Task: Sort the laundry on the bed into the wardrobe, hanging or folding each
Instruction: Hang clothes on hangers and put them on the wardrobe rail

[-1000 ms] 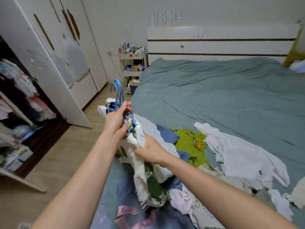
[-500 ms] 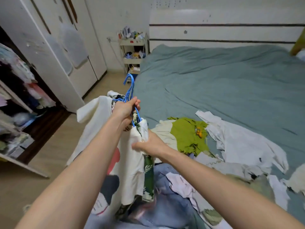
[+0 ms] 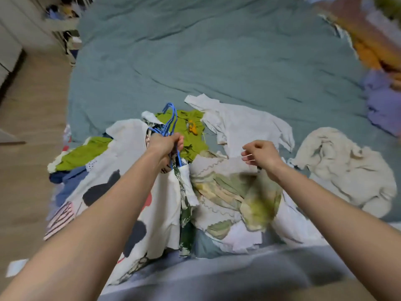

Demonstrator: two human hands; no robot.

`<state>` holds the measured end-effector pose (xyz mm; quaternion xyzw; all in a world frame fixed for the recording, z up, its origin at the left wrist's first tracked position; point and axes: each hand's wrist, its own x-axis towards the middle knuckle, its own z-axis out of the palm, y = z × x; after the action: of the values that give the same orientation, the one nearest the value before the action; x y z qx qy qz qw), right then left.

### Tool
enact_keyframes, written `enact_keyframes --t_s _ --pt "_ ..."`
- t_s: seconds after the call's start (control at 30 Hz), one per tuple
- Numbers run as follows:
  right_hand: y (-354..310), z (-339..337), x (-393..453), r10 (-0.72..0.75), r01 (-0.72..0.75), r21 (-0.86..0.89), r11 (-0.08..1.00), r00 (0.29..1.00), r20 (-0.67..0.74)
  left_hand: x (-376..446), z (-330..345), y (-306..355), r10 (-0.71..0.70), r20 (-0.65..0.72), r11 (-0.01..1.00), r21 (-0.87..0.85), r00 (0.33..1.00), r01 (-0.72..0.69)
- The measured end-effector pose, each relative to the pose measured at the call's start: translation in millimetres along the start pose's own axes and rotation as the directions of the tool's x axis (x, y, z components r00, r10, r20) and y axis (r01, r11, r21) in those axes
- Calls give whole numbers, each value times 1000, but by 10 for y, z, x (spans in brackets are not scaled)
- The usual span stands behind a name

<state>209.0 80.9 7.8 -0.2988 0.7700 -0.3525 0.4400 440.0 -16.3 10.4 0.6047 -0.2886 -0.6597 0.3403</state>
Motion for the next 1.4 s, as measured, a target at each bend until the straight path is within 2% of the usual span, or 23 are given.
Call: enact_keyframes --t_s 0.1,0.2,0.37,0.43,0.5,0.57,0.67,0.73,0.83,0.9,1.03,1.13,1.23,1.3,1.37,1.4 --pt "291 -322 231 39 -43 -76 996 998 -57 195 279 -170 -26 -26 994 105 999 28" --pt "619 -455 465 24 -52 -240 969 993 -120 325 465 -363 -26 -27 986 166 999 30" --pt "835 -427 768 7 -50 -379 924 994 -113 500 546 -468 -14 -16 981 192 1000 17" --pt "878 -349 855 -43 36 -476 879 999 -3 548 517 -451 -17 -6 987 158 1000 18" --pt "924 -179 893 -64 152 -560 814 983 173 560 430 -423 -30 35 993 114 999 26" --pt "965 90 911 -57 255 -560 788 936 347 506 293 -389 -34 71 997 76 997 28" --pt "981 589 931 -43 389 -556 735 845 533 395 86 -381 -9 19 998 70 1000 7" --pt "1015 916 936 -23 474 -604 641 798 602 332 -30 -395 19 -10 998 60 1000 -18" --pt "1140 1237 927 25 594 -675 437 743 669 279 -156 -429 49 -34 996 82 998 -46" --pt "1211 1293 877 30 650 -664 371 706 708 275 -239 -450 73 -56 992 109 996 -66" --pt "1113 1053 742 -165 752 -586 301 646 745 281 -305 -511 89 -64 989 120 994 -81" --pt "899 591 625 -268 729 -661 176 682 681 254 -136 -555 73 -7 990 119 997 -72" --pt "726 -15 471 -290 611 -791 -25 753 591 306 101 -603 57 19 980 191 998 -59" --pt "708 -410 357 -194 476 -867 -146 846 497 364 240 -627 39 -2 961 275 999 -37" --pt "769 -779 226 -38 268 -926 -266 957 288 369 372 -640 25 -39 929 369 999 -9" --pt "820 -933 146 28 164 -935 -314 986 163 345 432 -639 24 -53 918 397 998 -1"
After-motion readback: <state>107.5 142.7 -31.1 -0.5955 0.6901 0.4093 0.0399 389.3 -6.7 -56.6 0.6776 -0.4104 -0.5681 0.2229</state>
